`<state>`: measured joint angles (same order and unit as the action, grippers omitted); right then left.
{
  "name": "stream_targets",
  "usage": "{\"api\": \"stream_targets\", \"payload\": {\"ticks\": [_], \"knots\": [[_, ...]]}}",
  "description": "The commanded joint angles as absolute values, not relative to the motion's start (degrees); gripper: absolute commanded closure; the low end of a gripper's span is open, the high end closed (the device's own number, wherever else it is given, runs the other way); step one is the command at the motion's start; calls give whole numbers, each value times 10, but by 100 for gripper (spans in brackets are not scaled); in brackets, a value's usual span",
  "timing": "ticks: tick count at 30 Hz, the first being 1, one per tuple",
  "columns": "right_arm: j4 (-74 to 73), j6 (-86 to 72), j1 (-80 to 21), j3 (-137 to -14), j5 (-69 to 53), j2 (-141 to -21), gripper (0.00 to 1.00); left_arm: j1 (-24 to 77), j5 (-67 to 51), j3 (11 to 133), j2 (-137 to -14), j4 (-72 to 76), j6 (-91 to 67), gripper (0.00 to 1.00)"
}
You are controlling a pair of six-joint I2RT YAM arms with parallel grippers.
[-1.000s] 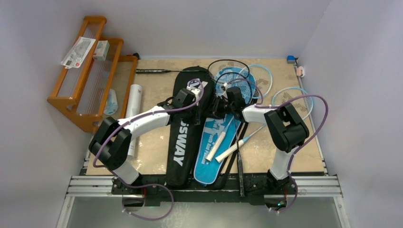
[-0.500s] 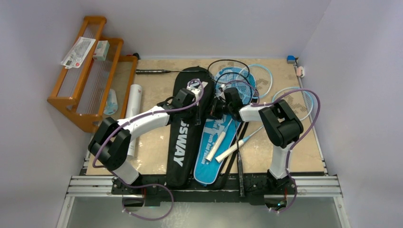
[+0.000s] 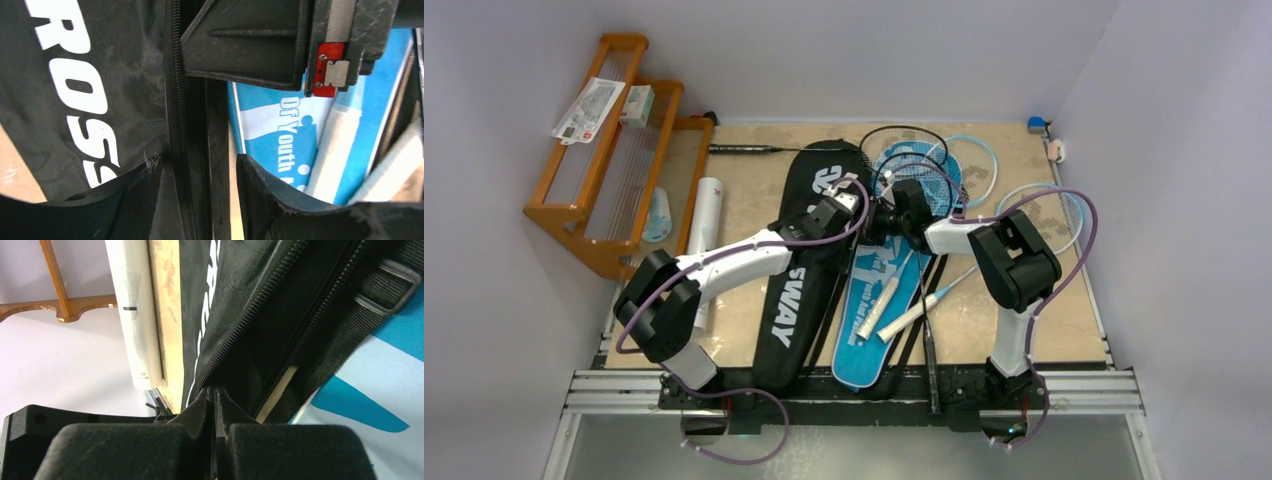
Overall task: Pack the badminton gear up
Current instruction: Open the racket bag at the center of the board.
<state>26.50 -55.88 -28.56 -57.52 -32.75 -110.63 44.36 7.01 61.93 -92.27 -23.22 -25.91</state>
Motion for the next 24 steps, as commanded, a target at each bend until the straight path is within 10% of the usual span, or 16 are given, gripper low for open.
{"api": "stream_targets", "payload": {"ticks": [1, 20, 24], "knots": [[303, -573, -291, -604, -346, -1107, 100, 470, 190, 653, -939, -273, -259, 46], [285, -565, -294, -619, -332, -1124, 100, 486, 356, 652, -978, -286, -266, 54], [252, -544, -294, -602, -305, -1105, 84, 454, 236, 614, -945, -226, -253, 54]]}}
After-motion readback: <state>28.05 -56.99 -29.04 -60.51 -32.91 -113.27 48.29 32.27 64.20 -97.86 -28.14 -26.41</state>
